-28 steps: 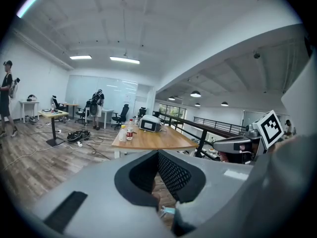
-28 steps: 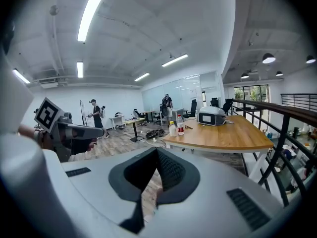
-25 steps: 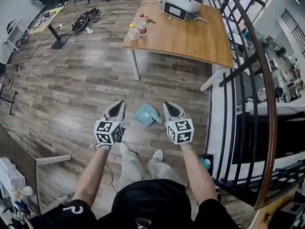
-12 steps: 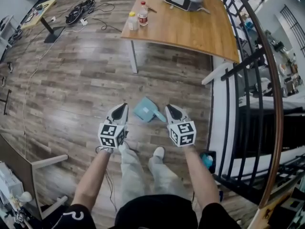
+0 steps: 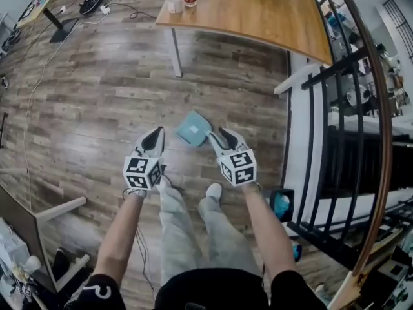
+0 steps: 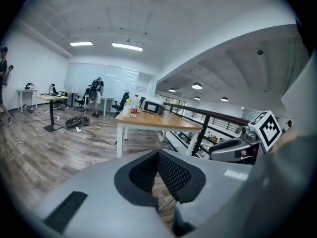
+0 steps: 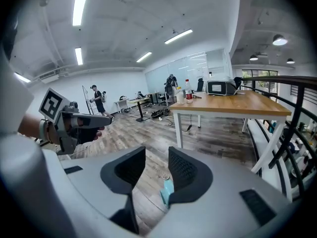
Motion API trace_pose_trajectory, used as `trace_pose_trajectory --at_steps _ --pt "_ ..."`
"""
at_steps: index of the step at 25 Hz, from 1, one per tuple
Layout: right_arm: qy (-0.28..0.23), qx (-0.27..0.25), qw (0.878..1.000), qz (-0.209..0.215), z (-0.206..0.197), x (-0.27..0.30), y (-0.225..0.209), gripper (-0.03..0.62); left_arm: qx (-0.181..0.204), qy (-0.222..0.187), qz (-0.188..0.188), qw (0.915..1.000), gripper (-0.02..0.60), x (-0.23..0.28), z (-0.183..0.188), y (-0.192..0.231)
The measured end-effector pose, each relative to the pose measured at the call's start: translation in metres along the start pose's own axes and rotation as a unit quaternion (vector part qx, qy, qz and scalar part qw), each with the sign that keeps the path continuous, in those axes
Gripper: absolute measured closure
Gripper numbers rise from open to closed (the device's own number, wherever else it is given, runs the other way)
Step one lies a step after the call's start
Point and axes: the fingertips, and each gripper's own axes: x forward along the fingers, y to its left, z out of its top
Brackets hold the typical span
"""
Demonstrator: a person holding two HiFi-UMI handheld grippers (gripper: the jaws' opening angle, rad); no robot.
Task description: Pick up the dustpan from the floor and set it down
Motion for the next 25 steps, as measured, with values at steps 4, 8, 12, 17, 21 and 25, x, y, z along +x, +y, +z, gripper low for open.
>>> trace_pose_trajectory --at_steps 4,8,12,17,21,25 --pt "0.023 -0.010 1.000 0.008 -0.033 0.013 -0.007 0.430 -0.014 0.007 -0.001 0.9999 0.584 0.010 -0.026 0.001" --pt "0.052 -0.018 0.998 0.011 -0.064 0.032 -0.012 0.409 -0.031 0.020 0.000 0.9993 0.584 0.020 -0.047 0.002" --pt "0.076 -0.021 0.997 0.009 -0.088 0.049 -0.019 0.383 -0.029 0.020 -0.010 0.9993 0.584 0.031 -0.058 -0.001" --pt "0.087 -0.029 0.996 0.010 -0.107 0.067 -0.029 0.354 -0.023 0.017 -0.021 0.9994 0.584 0.040 -0.067 -0.007" --pt "0.103 -0.037 0.994 0.015 -0.121 0.085 -0.031 0.328 -0.021 0.020 -0.023 0.9993 0.584 0.046 -0.078 -0.001" --pt "0.130 -0.047 0.990 0.030 -0.133 0.098 -0.028 0.324 -0.026 0.026 -0.025 0.9990 0.584 0.050 -0.087 0.003"
